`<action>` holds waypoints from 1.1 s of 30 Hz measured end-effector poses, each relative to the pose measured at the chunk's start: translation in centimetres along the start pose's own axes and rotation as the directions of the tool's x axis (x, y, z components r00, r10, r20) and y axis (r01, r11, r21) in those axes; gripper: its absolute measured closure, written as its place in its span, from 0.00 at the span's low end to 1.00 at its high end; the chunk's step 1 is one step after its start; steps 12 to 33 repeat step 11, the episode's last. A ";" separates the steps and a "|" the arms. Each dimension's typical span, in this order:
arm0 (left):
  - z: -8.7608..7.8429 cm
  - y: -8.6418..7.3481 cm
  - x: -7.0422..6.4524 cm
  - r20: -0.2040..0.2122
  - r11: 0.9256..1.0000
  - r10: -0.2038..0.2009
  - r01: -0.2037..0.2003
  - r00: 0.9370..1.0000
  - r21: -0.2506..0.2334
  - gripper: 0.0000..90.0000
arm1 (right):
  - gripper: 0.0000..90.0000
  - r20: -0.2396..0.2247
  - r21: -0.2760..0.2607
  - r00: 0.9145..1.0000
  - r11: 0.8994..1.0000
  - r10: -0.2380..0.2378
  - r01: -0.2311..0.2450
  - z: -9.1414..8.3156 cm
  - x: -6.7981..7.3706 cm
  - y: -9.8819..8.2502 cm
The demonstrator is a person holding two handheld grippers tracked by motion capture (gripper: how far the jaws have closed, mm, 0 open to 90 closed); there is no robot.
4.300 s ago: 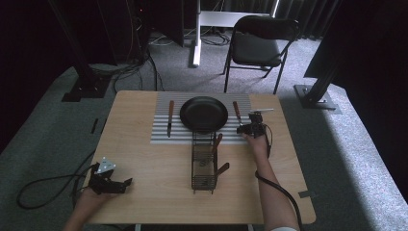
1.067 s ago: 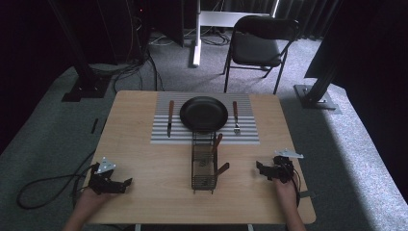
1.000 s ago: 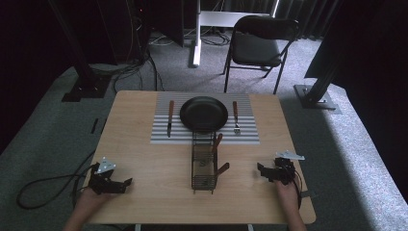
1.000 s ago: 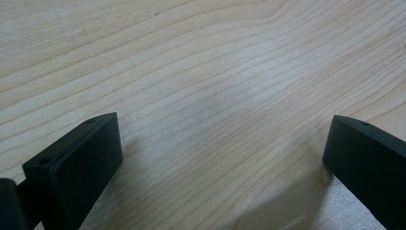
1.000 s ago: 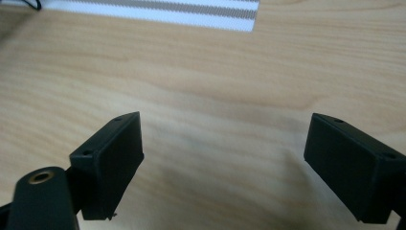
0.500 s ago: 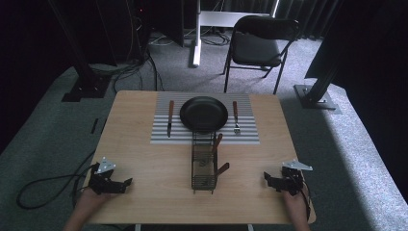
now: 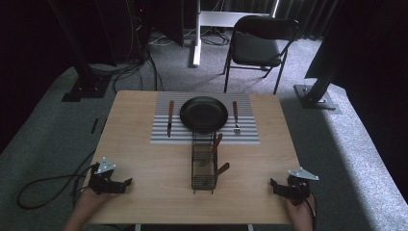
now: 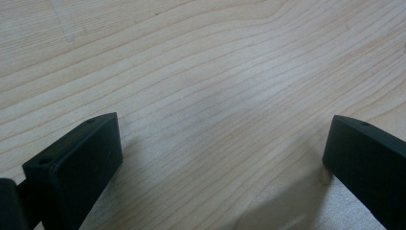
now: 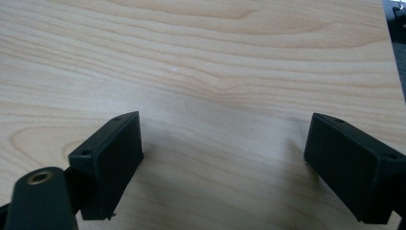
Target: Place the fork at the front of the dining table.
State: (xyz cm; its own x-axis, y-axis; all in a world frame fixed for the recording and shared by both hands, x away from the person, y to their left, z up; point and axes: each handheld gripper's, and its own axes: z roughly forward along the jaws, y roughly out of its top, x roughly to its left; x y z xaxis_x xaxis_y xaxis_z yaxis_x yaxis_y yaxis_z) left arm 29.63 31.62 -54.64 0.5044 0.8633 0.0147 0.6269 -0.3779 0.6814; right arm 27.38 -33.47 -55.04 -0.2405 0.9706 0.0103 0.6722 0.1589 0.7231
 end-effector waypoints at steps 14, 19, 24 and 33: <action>0.0 0.0 0.0 0.000 1.000 0.000 0.000 1.000 0.001 0.00 | 0.14 -0.006 0.000 1.000 1.000 -0.003 0.003 -0.1 -0.1 -0.1; 0.0 0.0 0.0 0.000 1.000 0.000 0.000 1.000 0.001 0.00 | 0.14 -0.006 0.000 1.000 1.000 -0.003 0.003 -0.1 -0.1 -0.1; 0.0 0.0 0.0 0.000 1.000 0.000 0.000 1.000 0.001 0.00 | 0.14 -0.006 0.000 1.000 1.000 -0.003 0.003 -0.1 -0.1 -0.1; 0.0 0.0 0.0 0.000 1.000 0.000 0.000 1.000 0.001 0.00 | 0.14 -0.006 0.000 1.000 1.000 -0.003 0.003 -0.1 -0.1 -0.1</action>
